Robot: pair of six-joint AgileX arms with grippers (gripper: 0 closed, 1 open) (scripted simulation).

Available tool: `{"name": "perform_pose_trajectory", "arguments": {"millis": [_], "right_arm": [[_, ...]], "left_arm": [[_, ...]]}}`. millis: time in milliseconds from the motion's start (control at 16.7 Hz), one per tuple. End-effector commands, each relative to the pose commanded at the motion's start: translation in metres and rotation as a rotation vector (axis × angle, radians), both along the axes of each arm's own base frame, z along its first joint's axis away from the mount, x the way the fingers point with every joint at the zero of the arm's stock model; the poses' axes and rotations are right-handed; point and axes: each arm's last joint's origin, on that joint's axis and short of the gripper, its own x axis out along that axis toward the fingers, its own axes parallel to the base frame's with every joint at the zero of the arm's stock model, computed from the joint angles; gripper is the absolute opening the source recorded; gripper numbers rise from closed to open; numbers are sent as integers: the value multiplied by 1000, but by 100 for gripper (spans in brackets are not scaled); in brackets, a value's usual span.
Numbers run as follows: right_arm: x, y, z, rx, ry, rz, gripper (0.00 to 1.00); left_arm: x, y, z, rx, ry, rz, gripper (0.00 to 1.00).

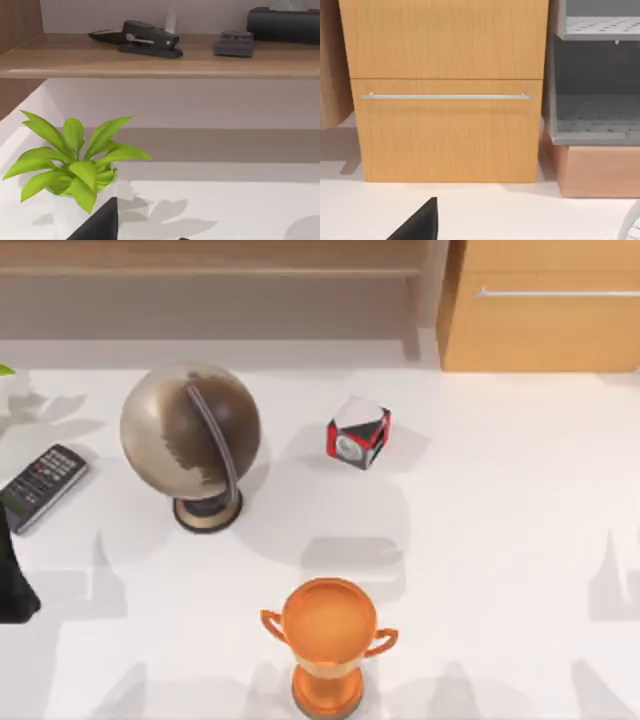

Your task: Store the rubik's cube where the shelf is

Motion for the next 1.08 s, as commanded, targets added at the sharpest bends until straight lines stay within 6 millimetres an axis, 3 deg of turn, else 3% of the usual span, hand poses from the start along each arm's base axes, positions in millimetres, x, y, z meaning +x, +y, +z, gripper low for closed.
{"name": "perform_pose_trajectory", "arguments": {"millis": [300, 600, 840, 1080], "right_arm": [[2, 0, 7, -41, -2, 0, 100], [19, 3, 39, -237, -12, 2, 100], [57, 9, 68, -473, -12, 5, 100], [119, 19, 79, -742, -4, 9, 100]], "left_arm": [[0, 0, 0, 0, 0, 0, 100], [0, 0, 0, 0, 0, 0, 100], [0, 0, 0, 0, 0, 0, 100], [0, 0, 0, 0, 0, 0, 100]]}}
